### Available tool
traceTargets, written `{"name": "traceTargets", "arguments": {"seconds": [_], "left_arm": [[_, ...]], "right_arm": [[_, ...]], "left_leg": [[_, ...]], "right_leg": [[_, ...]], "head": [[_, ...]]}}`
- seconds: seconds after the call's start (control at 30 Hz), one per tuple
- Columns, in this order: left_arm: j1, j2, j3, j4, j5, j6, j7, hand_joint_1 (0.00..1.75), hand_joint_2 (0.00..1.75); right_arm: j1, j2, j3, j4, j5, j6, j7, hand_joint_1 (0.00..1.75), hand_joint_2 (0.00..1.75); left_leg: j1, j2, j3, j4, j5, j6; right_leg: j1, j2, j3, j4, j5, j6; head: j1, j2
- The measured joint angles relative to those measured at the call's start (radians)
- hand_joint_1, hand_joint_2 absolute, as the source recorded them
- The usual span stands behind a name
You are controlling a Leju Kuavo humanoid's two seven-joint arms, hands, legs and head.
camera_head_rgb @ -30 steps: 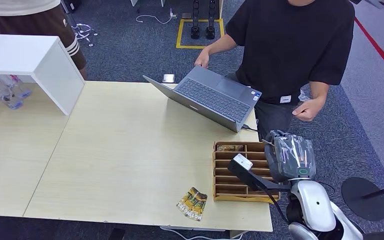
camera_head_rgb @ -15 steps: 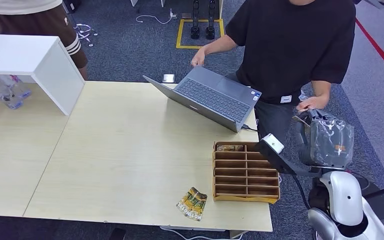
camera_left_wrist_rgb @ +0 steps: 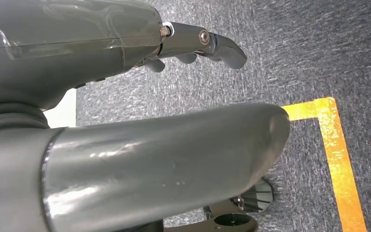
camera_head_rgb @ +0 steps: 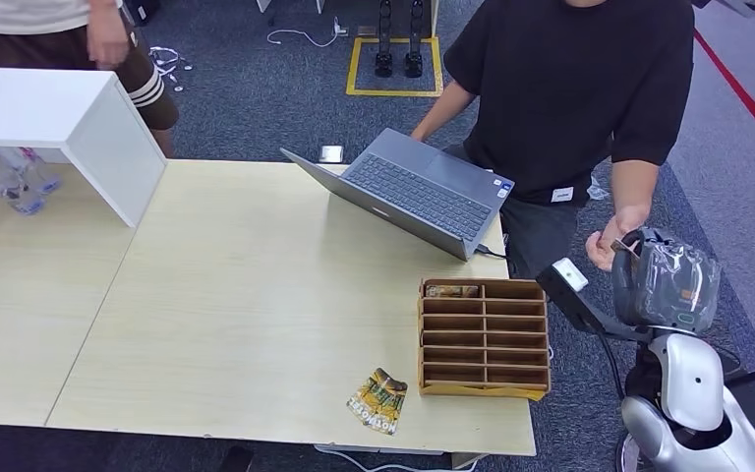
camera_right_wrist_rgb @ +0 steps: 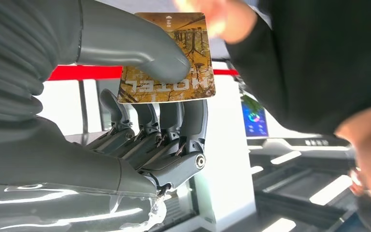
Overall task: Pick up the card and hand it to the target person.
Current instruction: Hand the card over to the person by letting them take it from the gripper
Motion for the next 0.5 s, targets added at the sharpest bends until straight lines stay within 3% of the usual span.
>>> {"name": "traceTargets", "arguments": {"seconds": [0.37,0.5], "left_arm": [[0.001,0.000,-0.031,0.000,0.000,-0.003,0.000,0.00,0.00],[0.001,0.000,-0.036,0.000,0.000,-0.004,-0.001,0.00,0.00]], "right_arm": [[0.021,0.005,-0.021,0.091,-0.008,-0.007,0.000,1.40,1.75],[0.028,0.005,-0.025,0.104,-0.009,-0.006,0.002,1.31,1.75]], "left_leg": [[0.000,0.000,0.000,0.000,0.000,0.000],[0.000,0.000,0.000,0.000,0.000,0.000]], "right_leg": [[0.000,0.000,0.000,0.000,0.000,0.000],[0.000,0.000,0.000,0.000,0.000,0.000]], "head": [[0.000,0.000],[0.000,0.000]]}}
